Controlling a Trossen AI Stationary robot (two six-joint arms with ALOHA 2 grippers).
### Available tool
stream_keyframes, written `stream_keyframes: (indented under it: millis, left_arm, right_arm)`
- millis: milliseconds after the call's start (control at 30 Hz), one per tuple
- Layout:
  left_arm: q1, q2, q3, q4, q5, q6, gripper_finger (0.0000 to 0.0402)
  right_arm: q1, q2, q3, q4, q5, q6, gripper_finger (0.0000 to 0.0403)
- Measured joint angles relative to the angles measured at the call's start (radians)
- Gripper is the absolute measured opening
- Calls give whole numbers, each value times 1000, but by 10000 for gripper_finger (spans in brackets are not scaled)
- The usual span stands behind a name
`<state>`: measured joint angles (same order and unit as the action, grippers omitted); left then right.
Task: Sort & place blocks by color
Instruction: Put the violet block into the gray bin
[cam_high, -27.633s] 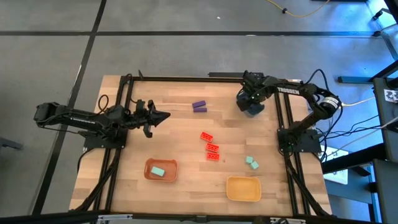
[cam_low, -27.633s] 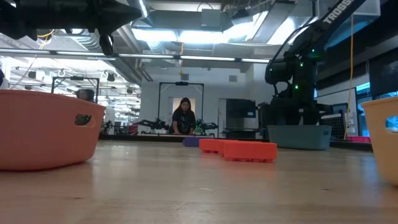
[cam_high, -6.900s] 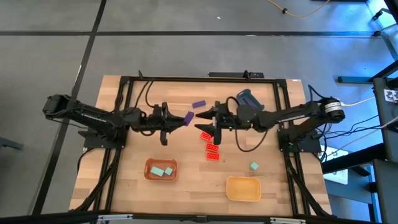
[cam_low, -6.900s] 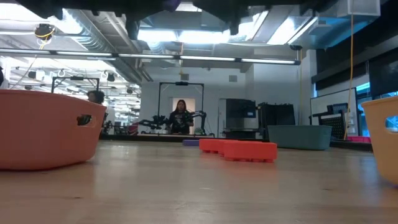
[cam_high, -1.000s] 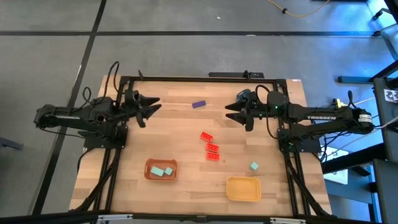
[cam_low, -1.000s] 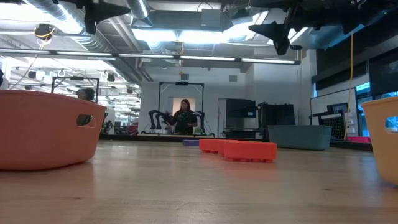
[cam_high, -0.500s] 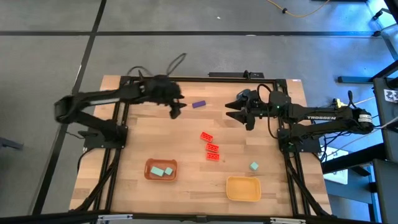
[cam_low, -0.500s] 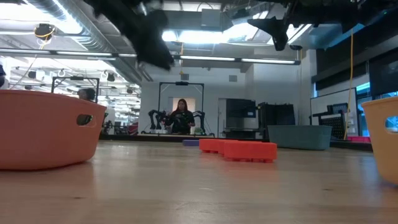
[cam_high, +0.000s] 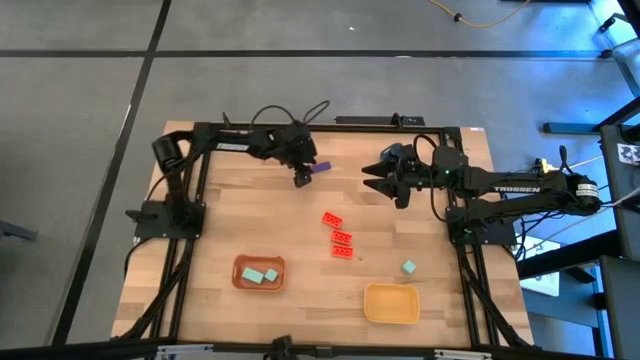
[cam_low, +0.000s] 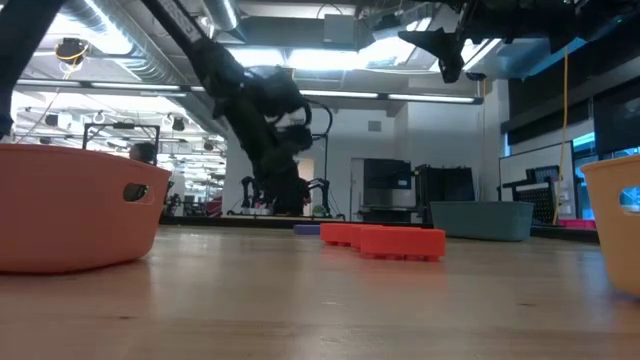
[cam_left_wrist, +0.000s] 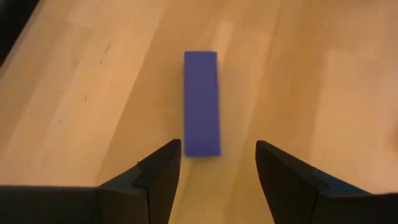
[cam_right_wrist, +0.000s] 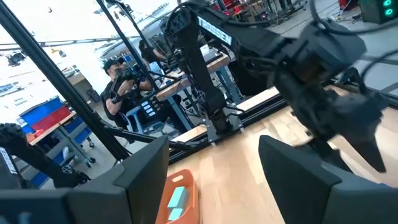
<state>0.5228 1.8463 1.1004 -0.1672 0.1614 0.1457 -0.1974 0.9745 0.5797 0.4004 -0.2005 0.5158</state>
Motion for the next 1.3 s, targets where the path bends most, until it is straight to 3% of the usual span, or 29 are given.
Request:
stream_keyframes:
  millis: [367,600,700,833,967,1133,1300]
  left_arm:
    - [0,126,1,143,-23,25,199]
    - [-9,130,2,149,-61,48,194]
    - [-12,130,2,145,-67,47,166]
    - [-19,130,2,129,-68,43,97]
    - [-29,130,2,114,-50,40,90]
    - [-34,66,-4,67,-36,40,90]
    - [-21,-123,-3,43,28,32,90]
  right_arm:
    - [0,0,0,-1,53,0,252]
    - [0,0,0,-1,52,0,252]
    - [0,0,0,-1,52,0,252]
    - [0,0,0,-1,51,0,252]
    - [0,0,0,-1,51,0,252]
    - [0,0,0,-1,51,0,252]
    - [0,0,0,-1,59,7,252]
